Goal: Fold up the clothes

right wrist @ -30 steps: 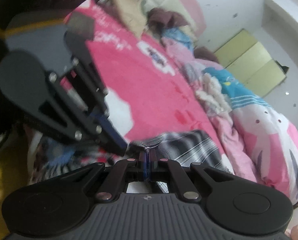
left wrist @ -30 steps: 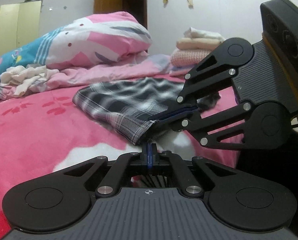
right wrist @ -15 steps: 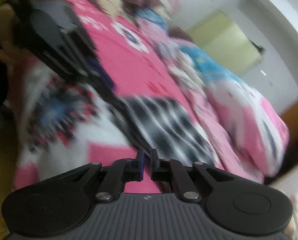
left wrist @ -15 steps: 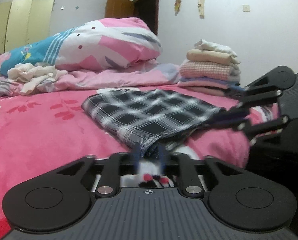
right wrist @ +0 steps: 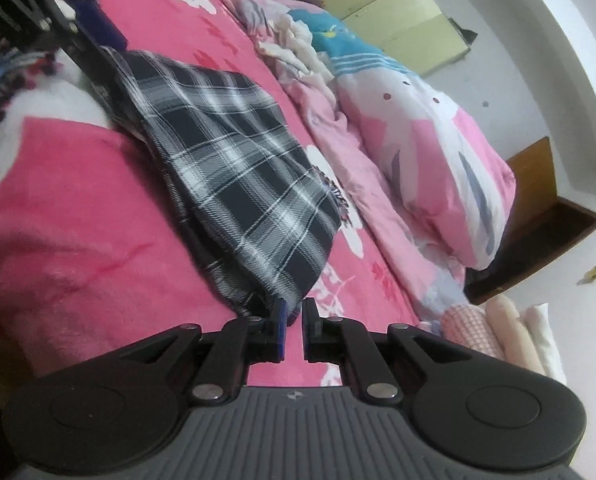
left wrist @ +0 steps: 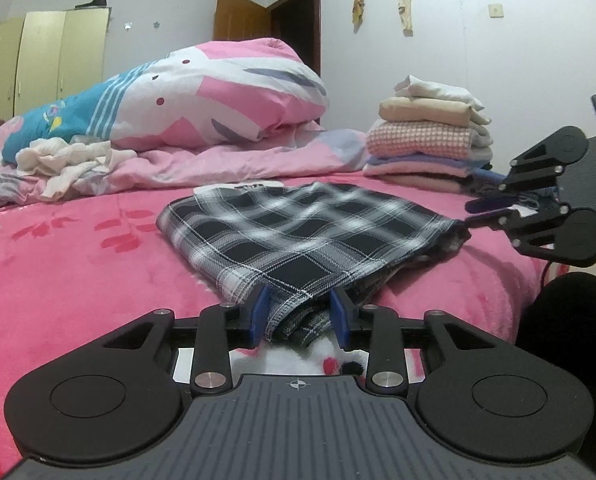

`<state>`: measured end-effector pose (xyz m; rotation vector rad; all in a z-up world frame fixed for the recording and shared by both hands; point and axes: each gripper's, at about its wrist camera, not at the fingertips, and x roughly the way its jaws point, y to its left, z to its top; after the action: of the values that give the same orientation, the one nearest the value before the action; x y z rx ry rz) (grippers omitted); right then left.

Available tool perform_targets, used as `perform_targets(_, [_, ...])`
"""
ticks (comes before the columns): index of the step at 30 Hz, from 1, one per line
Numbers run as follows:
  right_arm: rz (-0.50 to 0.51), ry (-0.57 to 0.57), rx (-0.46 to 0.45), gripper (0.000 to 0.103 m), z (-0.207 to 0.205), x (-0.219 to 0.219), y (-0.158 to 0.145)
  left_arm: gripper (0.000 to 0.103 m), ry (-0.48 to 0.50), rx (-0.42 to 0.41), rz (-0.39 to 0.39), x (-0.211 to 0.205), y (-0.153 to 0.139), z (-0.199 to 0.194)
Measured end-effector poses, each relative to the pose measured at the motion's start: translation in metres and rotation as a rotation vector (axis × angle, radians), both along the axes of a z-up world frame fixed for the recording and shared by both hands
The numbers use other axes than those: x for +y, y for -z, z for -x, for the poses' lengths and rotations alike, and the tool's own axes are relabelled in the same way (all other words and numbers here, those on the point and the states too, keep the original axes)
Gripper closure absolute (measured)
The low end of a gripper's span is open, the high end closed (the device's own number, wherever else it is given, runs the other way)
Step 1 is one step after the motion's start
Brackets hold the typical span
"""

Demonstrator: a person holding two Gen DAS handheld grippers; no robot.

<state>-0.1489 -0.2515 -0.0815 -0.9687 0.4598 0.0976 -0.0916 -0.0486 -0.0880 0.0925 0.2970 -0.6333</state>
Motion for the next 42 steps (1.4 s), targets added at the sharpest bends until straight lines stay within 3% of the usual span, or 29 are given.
perform_targets(2, [-0.009, -0.002, 0.003, 0.083, 0.002, -0.001, 0.0, 0.071, 0.002, 0.004, 0.002, 0.001, 0.001, 0.0])
perform_targets(6, [-0.036, 0.008, -0.007, 0.083, -0.008, -0.001, 0.0, 0.072, 0.006, 0.004, -0.004, 0.0, 0.002, -0.001])
perform_targets(10, [-0.102, 0.01, -0.027, 0.103, -0.013, -0.002, -0.005, 0.074, 0.008, 0.005, -0.014, 0.001, 0.003, -0.002])
perform_targets(12, [-0.129, 0.014, -0.067, 0.103, -0.007, -0.003, -0.012, 0.075, 0.011, 0.007, -0.017, 0.001, 0.003, -0.002])
perform_targets(18, [-0.101, 0.08, 0.028, 0.103, -0.013, -0.014, 0.012, 0.076, 0.022, 0.008, -0.035, 0.0, 0.004, -0.001])
perform_targets(23, [-0.122, 0.152, 0.03, 0.102, -0.007, -0.017, 0.003, 0.076, 0.023, 0.011, -0.049, 0.0, 0.003, 0.0])
perform_targets(26, [-0.244, 0.232, 0.022, 0.102, 0.005, -0.033, -0.017, 0.075, 0.023, 0.031, -0.019, 0.008, 0.001, 0.0])
perform_targets(30, [-0.608, 0.262, -0.001, 0.102, -0.002, -0.049, -0.054, 0.074, 0.016, 0.06, 0.053, 0.022, -0.005, 0.003])
perform_targets(33, [-0.843, 0.245, 0.025, 0.101, -0.023, -0.056, -0.058, 0.074, -0.003, 0.077, 0.124, 0.033, -0.011, 0.007])
perform_targets(35, [-0.921, 0.256, 0.075, 0.101, -0.035, -0.061, -0.045, 0.074, -0.018, 0.078, 0.151, 0.038, -0.014, 0.009])
perform_targets(38, [-0.947, 0.336, 0.163, 0.101, -0.042, -0.075, -0.018, 0.073, -0.028, 0.074, 0.161, 0.04, -0.018, 0.008])
perform_targets(42, [-1.025, 0.375, 0.137, 0.099, -0.031, -0.088, -0.041, 0.073, -0.013, 0.074, 0.134, 0.029, -0.025, -0.003])
